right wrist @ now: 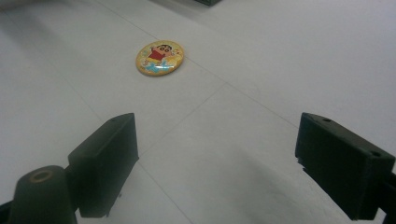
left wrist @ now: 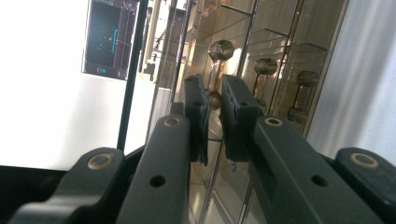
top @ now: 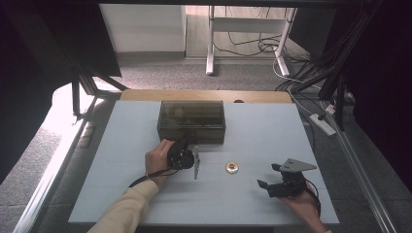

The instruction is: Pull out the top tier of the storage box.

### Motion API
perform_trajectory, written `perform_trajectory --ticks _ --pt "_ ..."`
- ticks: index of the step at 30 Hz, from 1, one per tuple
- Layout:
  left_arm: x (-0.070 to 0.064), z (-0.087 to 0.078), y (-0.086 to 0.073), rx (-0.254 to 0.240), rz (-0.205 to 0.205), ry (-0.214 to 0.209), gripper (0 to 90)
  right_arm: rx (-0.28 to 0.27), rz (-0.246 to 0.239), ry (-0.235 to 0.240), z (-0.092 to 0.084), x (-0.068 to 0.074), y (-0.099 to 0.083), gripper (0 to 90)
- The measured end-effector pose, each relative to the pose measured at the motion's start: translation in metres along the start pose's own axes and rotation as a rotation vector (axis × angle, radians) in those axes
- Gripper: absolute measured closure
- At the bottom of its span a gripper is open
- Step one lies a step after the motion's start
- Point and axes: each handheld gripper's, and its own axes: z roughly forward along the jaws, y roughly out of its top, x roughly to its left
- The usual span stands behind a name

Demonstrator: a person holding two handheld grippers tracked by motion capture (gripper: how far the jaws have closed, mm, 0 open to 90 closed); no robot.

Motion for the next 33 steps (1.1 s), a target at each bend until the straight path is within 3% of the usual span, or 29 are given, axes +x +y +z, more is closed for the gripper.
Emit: perform_trajectory --ticks 8,11,13,14,15,17,20,22,25,31,33 --pt "-0.002 -0.002 -0.001 0.001 0.008 0.001 80.6 -0.001 0.000 0.000 0.000 0.000 0.000 13.2" --pt "-0.001 -0.001 -0.001 -0.005 -0.007 -0.006 80.0 0.001 -0.001 0.000 0.000 0.000 0.000 13.2" --pt "-0.001 -0.002 -0.001 -0.010 -0.023 -0.005 70.8 0.000 -0.001 -0.001 0.000 0.000 0.000 13.2" --pt "0.001 -0.003 -0.001 -0.018 -0.036 -0.002 70.8 -0.001 0.000 -0.001 0.000 0.000 0.000 13.2" --pt "0.002 -0.004 -0.001 -0.024 -0.057 -0.002 62.0 -0.001 0.000 -0.001 0.000 0.000 0.000 13.2" --pt "0.006 -0.007 -0.001 -0.039 -0.106 -0.024 56.2 0.000 0.001 0.000 0.000 0.000 0.000 13.2" --pt "0.012 -0.012 -0.002 -0.063 -0.175 -0.112 49.8 0.002 -0.001 0.001 0.000 0.000 0.000 13.2" --pt "0.017 -0.015 -0.003 -0.069 -0.233 -0.192 45.6 0.002 0.000 0.002 0.000 0.000 0.000 13.2" --pt "0.025 -0.017 -0.004 -0.085 -0.332 -0.303 40.9 0.001 0.000 0.001 0.000 0.000 0.000 13.2" --pt "0.040 -0.017 -0.010 -0.107 -0.535 -0.482 35.3 -0.001 0.000 0.000 0.000 0.000 0.000 13.2" --pt "0.045 -0.015 -0.013 -0.110 -0.606 -0.574 32.6 -0.001 -0.001 0.000 0.000 0.000 0.000 13.1"
